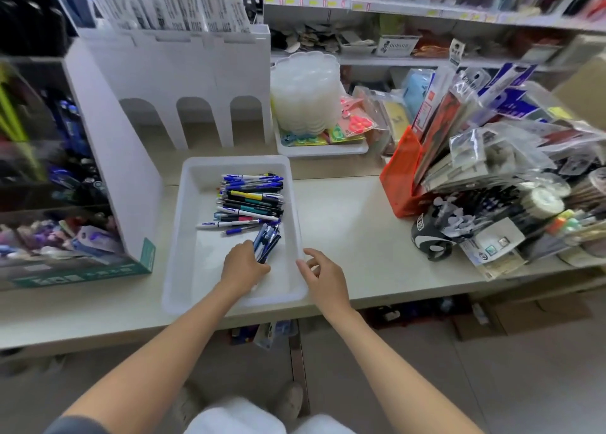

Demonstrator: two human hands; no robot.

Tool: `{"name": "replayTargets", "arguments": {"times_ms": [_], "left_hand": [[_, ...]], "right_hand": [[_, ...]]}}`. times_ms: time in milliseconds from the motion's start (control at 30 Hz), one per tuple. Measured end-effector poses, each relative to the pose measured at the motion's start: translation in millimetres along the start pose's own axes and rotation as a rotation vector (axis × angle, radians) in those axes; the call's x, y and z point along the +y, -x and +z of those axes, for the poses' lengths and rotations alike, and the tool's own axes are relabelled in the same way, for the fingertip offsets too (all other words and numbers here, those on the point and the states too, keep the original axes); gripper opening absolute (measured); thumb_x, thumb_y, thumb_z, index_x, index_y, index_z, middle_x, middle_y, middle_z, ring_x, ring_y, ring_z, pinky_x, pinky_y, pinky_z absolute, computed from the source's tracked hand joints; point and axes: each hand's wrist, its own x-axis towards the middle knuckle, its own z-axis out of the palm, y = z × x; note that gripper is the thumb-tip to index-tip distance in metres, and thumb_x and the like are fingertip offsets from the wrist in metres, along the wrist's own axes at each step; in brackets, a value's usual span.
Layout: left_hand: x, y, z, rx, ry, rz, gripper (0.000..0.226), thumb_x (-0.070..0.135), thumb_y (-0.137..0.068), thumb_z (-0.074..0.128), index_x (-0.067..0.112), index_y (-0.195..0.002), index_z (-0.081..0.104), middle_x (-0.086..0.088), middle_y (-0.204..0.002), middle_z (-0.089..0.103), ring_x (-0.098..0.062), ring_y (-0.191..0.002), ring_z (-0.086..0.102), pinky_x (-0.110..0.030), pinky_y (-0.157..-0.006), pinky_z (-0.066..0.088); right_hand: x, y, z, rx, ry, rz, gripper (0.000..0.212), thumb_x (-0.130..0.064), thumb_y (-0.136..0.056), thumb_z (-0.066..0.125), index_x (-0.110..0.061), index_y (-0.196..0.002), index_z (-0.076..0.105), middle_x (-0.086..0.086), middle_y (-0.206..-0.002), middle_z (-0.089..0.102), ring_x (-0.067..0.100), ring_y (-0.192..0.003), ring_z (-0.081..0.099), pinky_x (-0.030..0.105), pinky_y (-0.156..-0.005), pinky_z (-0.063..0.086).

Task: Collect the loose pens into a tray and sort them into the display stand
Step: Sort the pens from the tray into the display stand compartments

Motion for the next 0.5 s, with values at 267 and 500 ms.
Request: {"name": "replayTargets", "arguments": {"times_ms": [267,500], "left_hand": [[-10.6,1.3,-10.6,-0.077,-0.152,0.141,0.018,0.024,-0.089,0.063,0.01,-0.097,0.053,-0.006,-0.089,0.057,-0.024,-0.075,0.052,-0.033,-0.06,0.036],[-14.4,6.9,-17.8,-0.126,-0.12,0.16,0.022,0.013,-0.093,0.061,0.01,-0.097,0.039,-0.006,-0.087,0.048,-0.023,-0.075,0.046,-0.031,-0.058,0.03]], "right_hand": [[-6.7,-2.0,-3.0,0.024,0.208,-0.154,0.038,-0.031,-0.099,0.055,-0.023,-0.136,0.054,-0.009,-0.114,0.055,0.004,-0.081,0.049,0.017,-0.073,0.04],[-25.2,-11.0,-0.2,0.019,0.291,-0.239,0.044,-0.013,-0.095,0.055,-0.018,-0.139,0.053,-0.002,-0.133,0.049,0.012,-0.119,0.05,0.02,-0.095,0.043]]}}
